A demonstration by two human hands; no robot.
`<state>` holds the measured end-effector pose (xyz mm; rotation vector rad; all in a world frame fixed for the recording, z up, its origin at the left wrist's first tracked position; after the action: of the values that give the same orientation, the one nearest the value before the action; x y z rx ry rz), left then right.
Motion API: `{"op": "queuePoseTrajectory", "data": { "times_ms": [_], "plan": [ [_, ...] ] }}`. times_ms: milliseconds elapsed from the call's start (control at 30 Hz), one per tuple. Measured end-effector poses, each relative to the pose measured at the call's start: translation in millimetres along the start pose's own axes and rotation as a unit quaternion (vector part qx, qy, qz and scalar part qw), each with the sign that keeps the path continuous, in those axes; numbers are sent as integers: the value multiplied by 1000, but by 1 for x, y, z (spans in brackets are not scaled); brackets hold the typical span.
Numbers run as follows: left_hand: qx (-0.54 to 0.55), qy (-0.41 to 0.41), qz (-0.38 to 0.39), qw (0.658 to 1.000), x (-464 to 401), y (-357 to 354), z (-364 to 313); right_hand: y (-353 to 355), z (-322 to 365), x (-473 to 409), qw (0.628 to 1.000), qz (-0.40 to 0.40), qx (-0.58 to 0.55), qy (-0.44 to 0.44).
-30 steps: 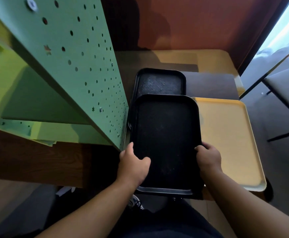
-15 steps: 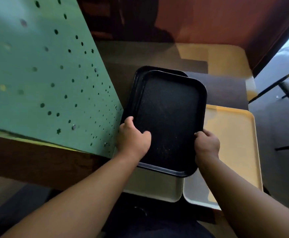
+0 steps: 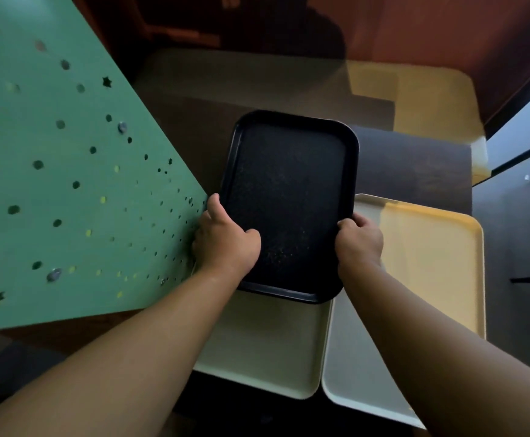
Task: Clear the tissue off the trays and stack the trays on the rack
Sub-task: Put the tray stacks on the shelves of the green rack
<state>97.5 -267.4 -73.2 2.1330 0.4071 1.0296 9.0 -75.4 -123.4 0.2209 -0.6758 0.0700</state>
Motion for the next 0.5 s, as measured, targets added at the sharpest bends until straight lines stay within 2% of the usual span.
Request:
{"op": "queuePoseTrajectory", "data": {
  "times_ms": [133, 200, 367, 500],
  "plan": [
    [-29, -73, -3, 997, 7, -1, -13, -9, -3, 0, 1000, 1, -27, -12],
    [-51, -110, 27, 992, 15, -7, -25, -14, 0, 0, 999, 5, -29, -16],
    [-90, -60, 167, 980, 13, -19, -24, -16, 4, 0, 999, 14, 30, -40],
    [-136, -64, 194, 969, 12, -15, -18, -13, 10, 2, 995, 26, 93, -37]
  ]
}}
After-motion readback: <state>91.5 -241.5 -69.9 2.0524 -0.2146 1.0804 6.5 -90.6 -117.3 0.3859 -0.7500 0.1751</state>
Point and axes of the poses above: each hand's wrist, its own x-axis away from the middle knuckle, its own y-axis out of the back of the hand, z = x × y, the point moved 2 cm from there along -x, towards the middle knuckle, and after that the axes turned 12 degrees about z, right-handed, at the moved point
